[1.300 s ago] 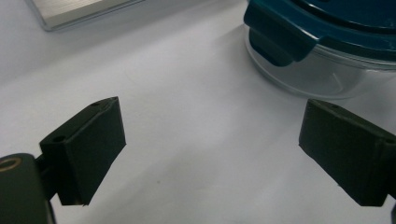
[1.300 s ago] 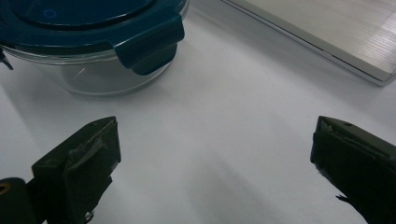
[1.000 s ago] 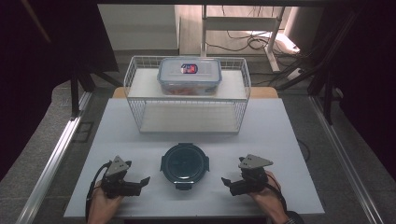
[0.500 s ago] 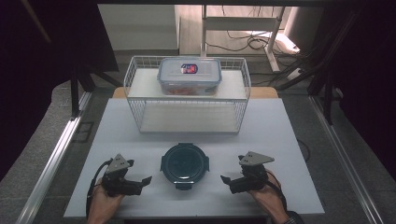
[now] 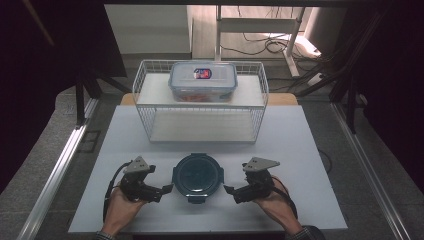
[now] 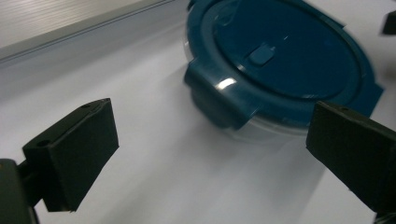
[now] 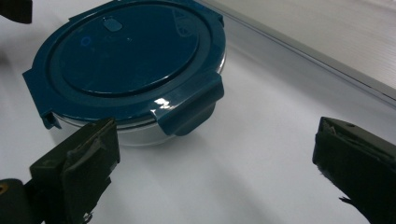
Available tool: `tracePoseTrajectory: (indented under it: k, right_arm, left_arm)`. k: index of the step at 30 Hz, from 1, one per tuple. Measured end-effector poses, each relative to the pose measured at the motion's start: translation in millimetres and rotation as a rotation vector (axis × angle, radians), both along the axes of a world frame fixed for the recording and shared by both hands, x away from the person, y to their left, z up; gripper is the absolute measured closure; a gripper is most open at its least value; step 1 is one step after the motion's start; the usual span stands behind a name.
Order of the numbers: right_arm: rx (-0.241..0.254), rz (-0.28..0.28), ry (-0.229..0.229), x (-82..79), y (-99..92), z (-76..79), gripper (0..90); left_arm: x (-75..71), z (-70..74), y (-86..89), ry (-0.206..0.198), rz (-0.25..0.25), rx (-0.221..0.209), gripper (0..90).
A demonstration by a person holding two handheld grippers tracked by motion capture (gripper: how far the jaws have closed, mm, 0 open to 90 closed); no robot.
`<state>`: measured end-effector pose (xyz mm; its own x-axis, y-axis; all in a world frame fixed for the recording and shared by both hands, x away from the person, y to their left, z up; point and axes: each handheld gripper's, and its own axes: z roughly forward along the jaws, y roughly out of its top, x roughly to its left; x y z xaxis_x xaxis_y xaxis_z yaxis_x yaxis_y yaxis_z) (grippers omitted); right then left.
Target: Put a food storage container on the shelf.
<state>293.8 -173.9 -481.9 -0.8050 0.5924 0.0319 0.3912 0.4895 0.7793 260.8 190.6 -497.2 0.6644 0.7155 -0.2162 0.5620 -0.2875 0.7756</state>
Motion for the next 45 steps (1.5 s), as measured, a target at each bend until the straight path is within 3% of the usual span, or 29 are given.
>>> tracePoseTrajectory:
  k: [7, 11, 15, 18, 20, 23, 25, 27, 31, 35, 38, 43, 45]
  right_arm:
    - [0.001, 0.001, 0.038, 11.1, 12.4, 2.8, 0.1]
    - [-0.029, 0.023, 0.047, 16.0, 26.3, 3.9, 0.1]
    - [-0.037, 0.045, 0.094, 21.3, 38.4, 2.5, 0.1]
    - [-0.031, 0.045, 0.139, 26.3, 43.2, -0.3, 1.1]
    - [-0.004, 0.043, 0.199, 30.0, 44.4, -3.4, 2.4]
    - [0.029, 0.064, 0.294, 33.7, 42.6, -8.1, 6.1]
    - [0.044, 0.075, 0.350, 33.8, 41.2, -11.1, 10.1]
    - [0.069, 0.077, 0.396, 33.2, 40.0, -12.8, 13.7]
    - [0.063, 0.071, 0.401, 30.7, 38.6, -10.7, 17.2]
    - [0.076, 0.070, 0.408, 25.8, 31.3, -6.3, 27.6]
    - [0.108, 0.065, 0.450, 23.2, 24.3, -6.6, 34.7]
    - [0.133, 0.059, 0.439, 16.7, 19.7, 0.1, 44.6]
    - [0.150, 0.061, 0.442, 15.1, 19.3, 1.5, 47.2]
  left_arm:
    - [14.5, 1.5, -11.7, 0.016, -0.034, -0.011, 2.8]
    - [24.5, 4.5, -23.3, 0.025, -0.078, -0.006, 2.9]
    - [34.5, 4.1, -30.9, 0.055, -0.108, -0.020, 2.7]
    - [38.8, -2.5, -32.9, 0.092, -0.118, -0.020, 2.8]
    - [40.1, -8.7, -30.8, 0.127, -0.131, -0.039, 2.9]
    - [39.1, -14.0, -25.6, 0.183, -0.169, -0.104, 6.8]
    - [36.1, -16.3, -25.2, 0.196, -0.188, -0.092, 10.0]
    - [33.9, -16.7, -23.4, 0.207, -0.173, -0.107, 11.6]
    - [27.2, -15.8, -12.8, 0.224, -0.145, -0.167, 23.2]
    - [18.5, -15.5, -5.0, 0.236, -0.125, -0.206, 34.5]
    - [11.1, -15.5, 1.4, 0.224, -0.110, -0.245, 45.8]
    - [0.0, -15.8, 4.5, 0.206, -0.102, -0.264, 50.3]
    - [-1.6, -18.2, 6.9, 0.221, -0.100, -0.280, 50.7]
